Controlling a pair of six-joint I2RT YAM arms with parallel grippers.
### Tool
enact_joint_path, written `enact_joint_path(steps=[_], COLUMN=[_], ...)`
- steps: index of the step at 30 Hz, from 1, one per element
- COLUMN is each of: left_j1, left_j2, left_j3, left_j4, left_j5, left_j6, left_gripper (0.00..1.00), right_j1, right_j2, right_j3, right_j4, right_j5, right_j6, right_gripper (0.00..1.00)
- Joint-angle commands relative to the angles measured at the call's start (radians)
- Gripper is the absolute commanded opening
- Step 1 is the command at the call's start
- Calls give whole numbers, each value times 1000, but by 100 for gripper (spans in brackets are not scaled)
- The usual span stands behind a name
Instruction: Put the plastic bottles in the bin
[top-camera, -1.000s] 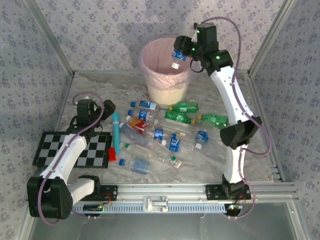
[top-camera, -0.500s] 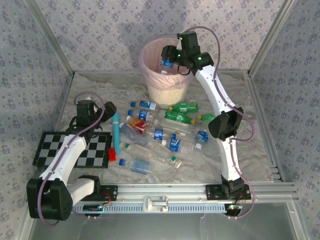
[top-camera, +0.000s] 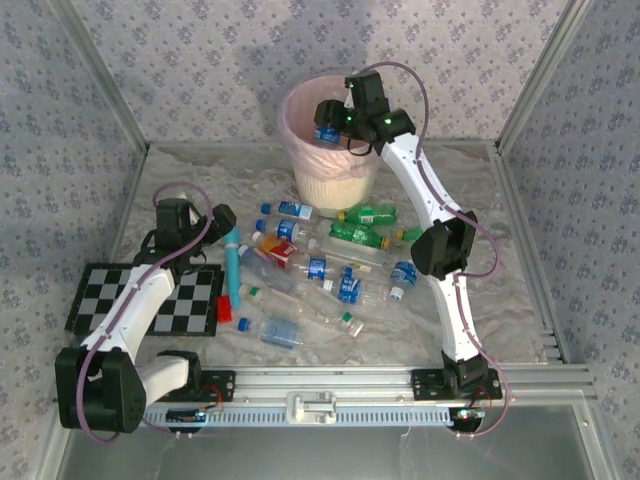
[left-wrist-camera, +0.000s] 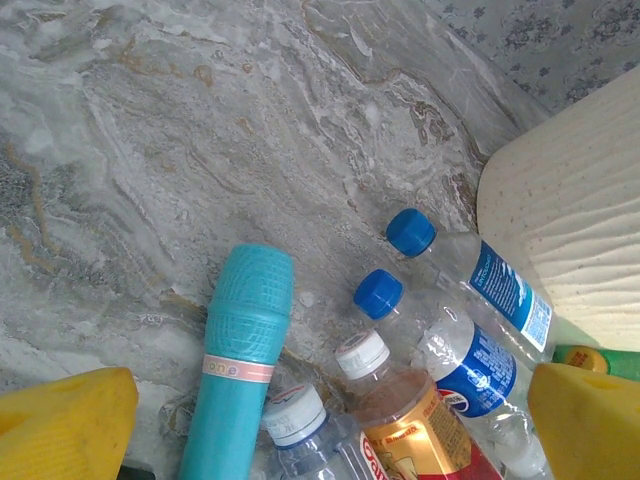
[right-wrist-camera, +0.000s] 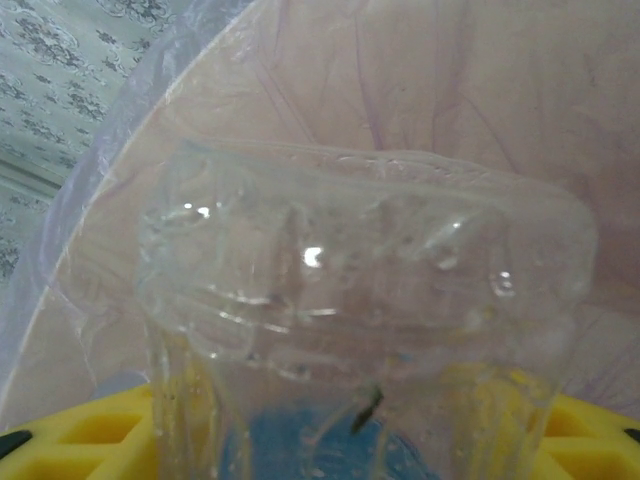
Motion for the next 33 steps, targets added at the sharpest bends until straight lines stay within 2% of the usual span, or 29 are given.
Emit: enact_joint_path(steps=[1,6,19,22,26,30,33], left_j1=[0,-2,-39,-65,-110,-180,-257], left_j2=[5,0,-15,-12,-11,-29,-52], left_j3=[35,39,45,53,71,69,67], left_j4=[-10,-18,-34,-46,-98,-158,-242], left_j5=[19,23,25,22,17,7,-77], left_j6=[19,16,6,3,-12,-62,-126], left_gripper=[100,100,100,100,100,100,100], right_j1=[1,0,-5,-7,-11,-5,-3], right_j2=[1,-7,-122,-175,-271,-408,-529], right_j3=[37,52,63,38,-62,-237,-407], right_j4=[26,38,8,-34,-76,-91,-81], right_j5=[-1,-6,-9,-5,30,154,257], right_j6=[9,9,-39,-41,-37,-54,-55], right_gripper=[67,80,87,100,100,100,100])
